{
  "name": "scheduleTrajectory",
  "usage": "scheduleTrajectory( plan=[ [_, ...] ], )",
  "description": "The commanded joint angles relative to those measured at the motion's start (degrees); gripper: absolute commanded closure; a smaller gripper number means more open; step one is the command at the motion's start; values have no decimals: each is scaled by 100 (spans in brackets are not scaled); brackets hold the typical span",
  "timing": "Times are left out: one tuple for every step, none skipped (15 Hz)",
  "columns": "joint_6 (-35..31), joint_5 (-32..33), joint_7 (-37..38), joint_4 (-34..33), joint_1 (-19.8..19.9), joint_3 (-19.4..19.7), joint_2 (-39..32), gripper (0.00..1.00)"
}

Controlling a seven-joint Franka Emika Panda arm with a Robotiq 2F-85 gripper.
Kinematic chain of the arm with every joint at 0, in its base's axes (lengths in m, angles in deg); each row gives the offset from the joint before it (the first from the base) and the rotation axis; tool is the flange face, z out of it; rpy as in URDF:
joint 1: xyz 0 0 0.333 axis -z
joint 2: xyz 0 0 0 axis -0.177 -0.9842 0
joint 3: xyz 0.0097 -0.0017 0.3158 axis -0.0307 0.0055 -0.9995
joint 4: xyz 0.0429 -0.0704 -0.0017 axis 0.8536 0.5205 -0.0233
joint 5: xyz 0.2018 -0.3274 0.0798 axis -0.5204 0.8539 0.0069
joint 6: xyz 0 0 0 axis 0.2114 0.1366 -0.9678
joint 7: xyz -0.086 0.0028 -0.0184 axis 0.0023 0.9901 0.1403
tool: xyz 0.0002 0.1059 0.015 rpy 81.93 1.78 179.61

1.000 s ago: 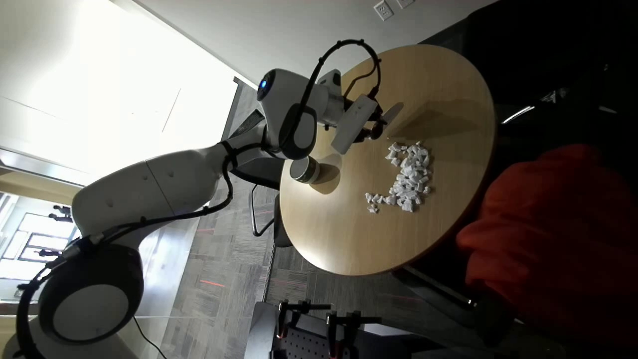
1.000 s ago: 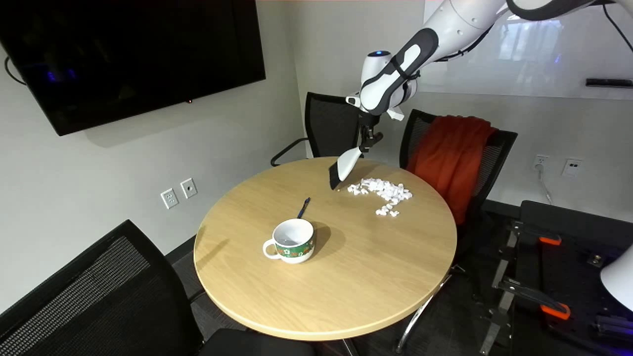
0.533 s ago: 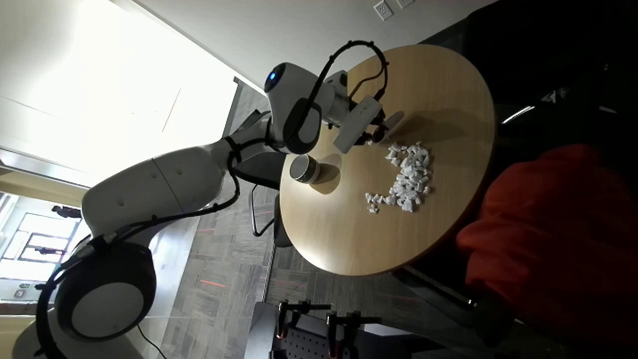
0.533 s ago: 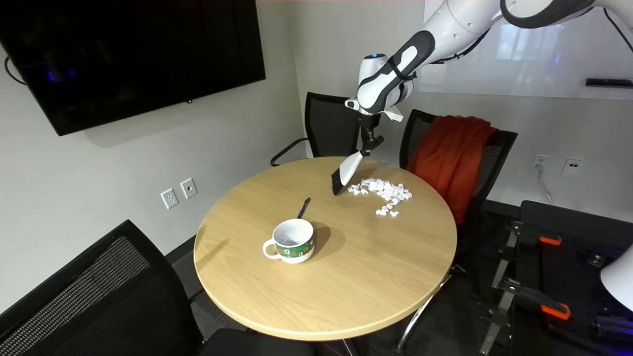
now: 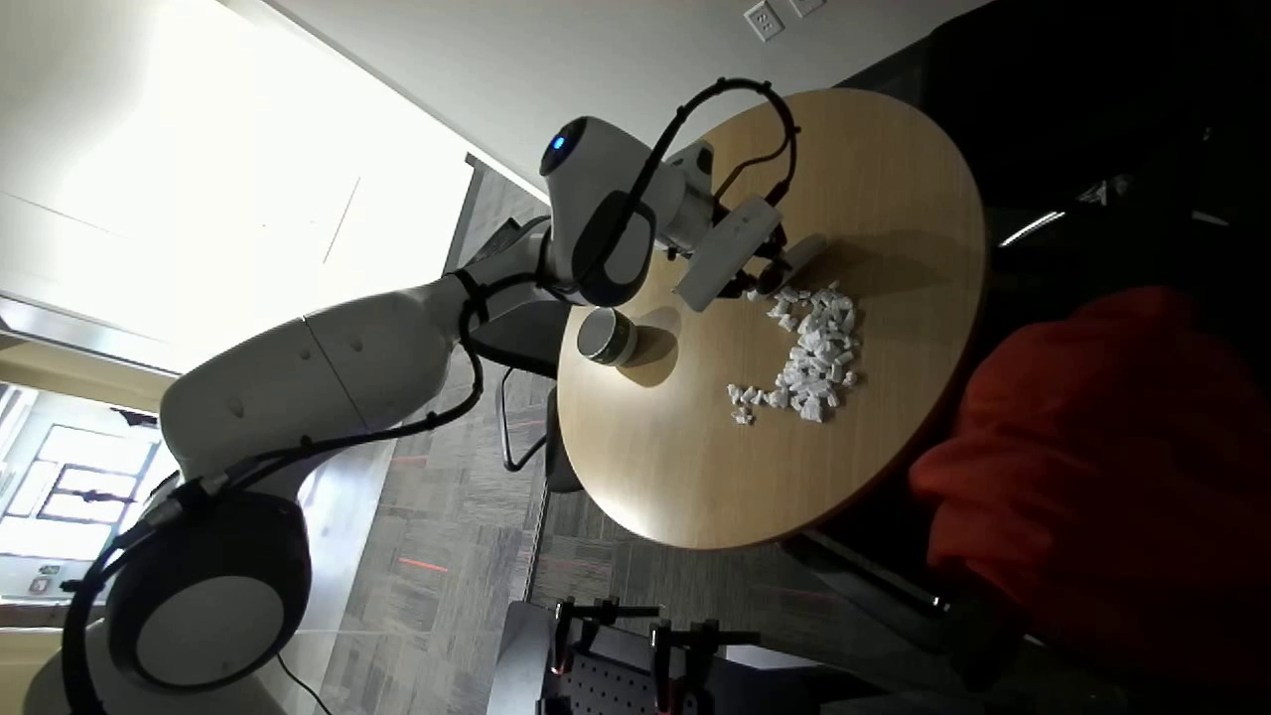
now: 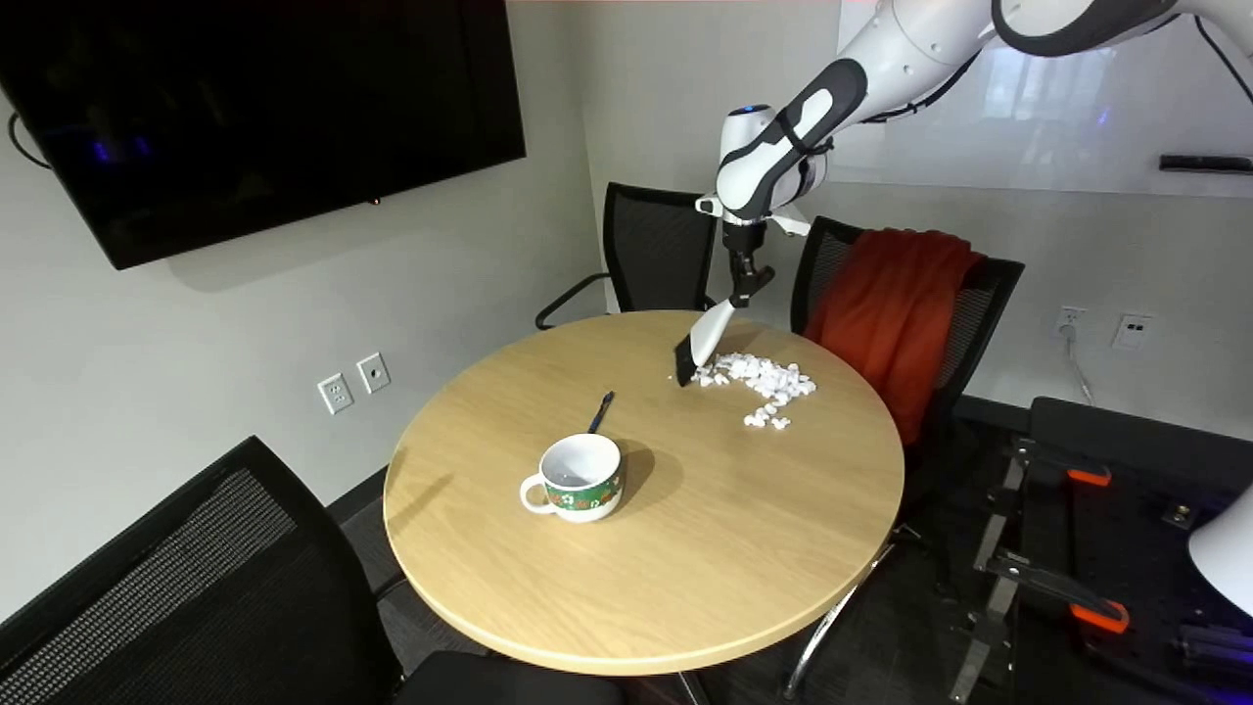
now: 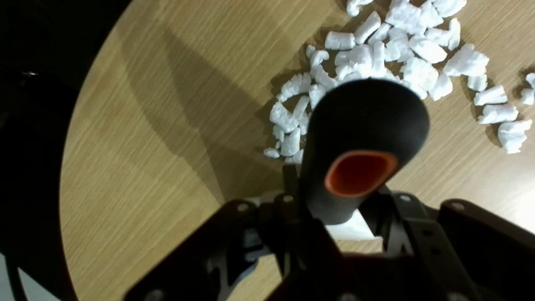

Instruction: Use the brush to sweep the contents on the table

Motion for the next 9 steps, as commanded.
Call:
scheduleTrajectory(
  plan=[
    [343,105,0,-3,36,-10,105,88],
    [395,118,-12,30,40,-2,124,88],
    [414,155,4,91,26,34,165,88],
    [444,182,2,131,24,57,199,88],
    [476,221,-9,191,27,87,255,88],
    [476,282,8,243,16,135,300,88],
    [491,343,-5,295,17,164,348,88],
    [537,419,-2,353,12,211,409,88],
    [612,471,-23,399,20,237,464,88]
  ],
)
